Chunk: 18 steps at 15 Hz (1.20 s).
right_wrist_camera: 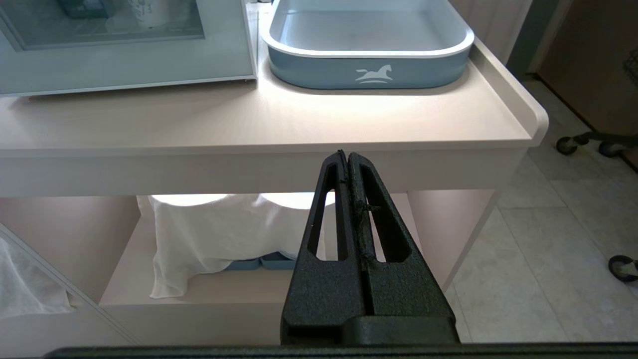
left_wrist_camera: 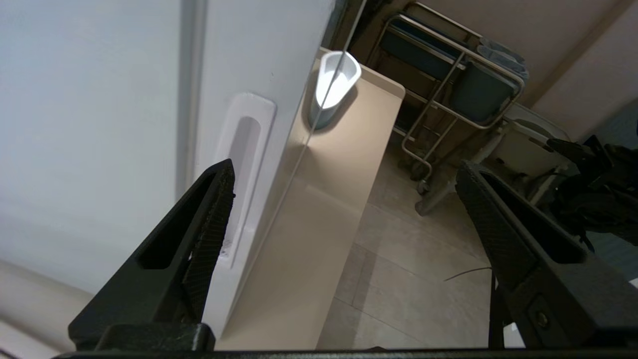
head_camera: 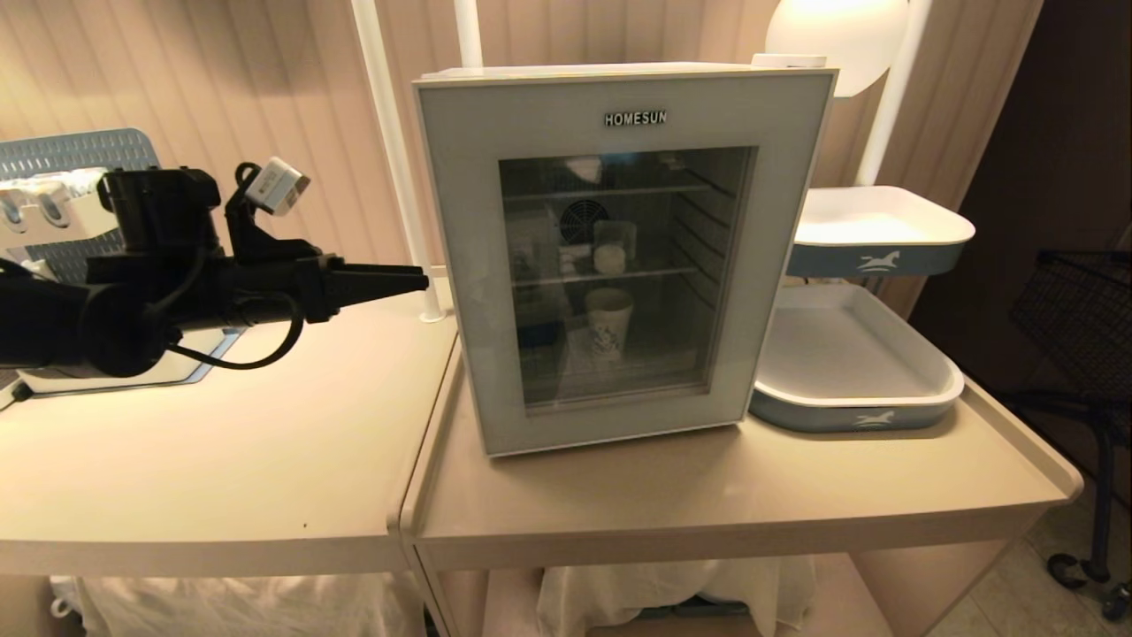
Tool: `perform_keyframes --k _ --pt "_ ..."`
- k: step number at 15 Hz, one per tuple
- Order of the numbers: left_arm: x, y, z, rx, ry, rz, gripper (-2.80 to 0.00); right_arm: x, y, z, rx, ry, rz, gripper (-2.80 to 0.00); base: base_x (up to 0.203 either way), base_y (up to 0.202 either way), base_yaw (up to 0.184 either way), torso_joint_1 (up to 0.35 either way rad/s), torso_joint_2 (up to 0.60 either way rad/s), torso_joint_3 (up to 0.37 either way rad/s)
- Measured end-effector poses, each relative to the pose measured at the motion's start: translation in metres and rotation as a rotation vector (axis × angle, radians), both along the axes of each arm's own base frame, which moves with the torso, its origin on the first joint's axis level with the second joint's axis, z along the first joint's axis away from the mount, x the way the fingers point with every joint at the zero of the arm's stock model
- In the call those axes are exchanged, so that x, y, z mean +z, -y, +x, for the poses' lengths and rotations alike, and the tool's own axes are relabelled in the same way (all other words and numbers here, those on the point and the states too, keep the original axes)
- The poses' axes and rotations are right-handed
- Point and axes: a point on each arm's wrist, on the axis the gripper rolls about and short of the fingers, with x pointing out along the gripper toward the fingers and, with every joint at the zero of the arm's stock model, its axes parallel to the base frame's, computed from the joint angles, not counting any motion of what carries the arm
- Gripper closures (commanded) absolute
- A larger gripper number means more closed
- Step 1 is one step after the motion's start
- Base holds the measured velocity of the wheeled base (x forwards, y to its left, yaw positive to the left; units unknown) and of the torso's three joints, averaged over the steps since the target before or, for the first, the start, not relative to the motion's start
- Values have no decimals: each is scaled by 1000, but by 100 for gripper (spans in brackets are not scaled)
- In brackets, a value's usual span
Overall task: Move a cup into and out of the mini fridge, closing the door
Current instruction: Open the freezer door
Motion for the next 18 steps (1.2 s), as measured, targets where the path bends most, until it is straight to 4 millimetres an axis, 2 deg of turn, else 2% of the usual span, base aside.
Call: perform_keyframes --k 6,18 --pt "-25 8 5 -22 -56 1 -280 0 0 0 0 1 0 0 0 0 0 0 0 0" --pt "-44 43 12 -92 -87 12 -280 0 0 0 -1 0 0 0 0 0 0 0 0 0"
